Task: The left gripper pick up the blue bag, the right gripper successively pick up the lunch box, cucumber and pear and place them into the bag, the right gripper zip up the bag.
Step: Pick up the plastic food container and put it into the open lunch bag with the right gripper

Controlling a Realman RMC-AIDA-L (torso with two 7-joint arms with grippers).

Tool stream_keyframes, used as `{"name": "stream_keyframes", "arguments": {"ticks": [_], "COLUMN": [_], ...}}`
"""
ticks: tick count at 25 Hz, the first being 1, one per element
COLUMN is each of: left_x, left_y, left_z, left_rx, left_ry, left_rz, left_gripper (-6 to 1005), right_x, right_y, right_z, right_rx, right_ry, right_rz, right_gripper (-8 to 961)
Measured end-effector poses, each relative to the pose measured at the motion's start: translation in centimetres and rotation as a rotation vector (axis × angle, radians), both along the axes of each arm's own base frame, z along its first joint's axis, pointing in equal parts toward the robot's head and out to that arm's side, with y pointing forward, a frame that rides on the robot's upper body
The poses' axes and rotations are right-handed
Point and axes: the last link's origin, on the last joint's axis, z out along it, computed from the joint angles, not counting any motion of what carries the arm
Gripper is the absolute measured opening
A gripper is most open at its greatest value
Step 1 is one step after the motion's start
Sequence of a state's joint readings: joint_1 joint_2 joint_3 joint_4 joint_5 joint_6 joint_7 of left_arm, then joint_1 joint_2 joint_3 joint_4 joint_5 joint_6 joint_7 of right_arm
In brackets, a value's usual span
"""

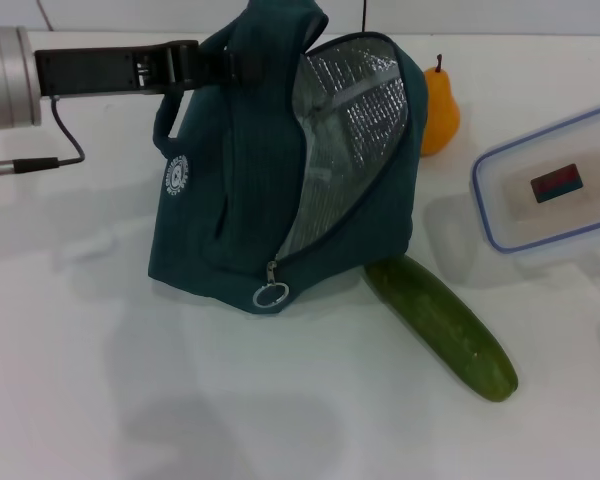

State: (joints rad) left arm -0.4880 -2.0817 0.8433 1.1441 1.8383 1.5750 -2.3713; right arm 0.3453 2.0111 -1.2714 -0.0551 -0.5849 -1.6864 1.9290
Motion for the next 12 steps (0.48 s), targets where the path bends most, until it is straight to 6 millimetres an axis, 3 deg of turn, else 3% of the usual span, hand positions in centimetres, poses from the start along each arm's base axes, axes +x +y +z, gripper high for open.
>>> {"name": "stream_keyframes", "arguments": {"ticks": [12], "left_x": [0.08], "left_y": [0.22], "left_z": [-0.26], "left_rx": [0.001], "left_ry": [-0.001], "left_rz": [-0.010], "left_gripper": [43], "right_x": [-0.28], "right_y": [0.14], "right_z": [0.12], "right_rx": [-0.007], "right_ry": [0.044], "right_rz": [0.002], "right_gripper": [95]}}
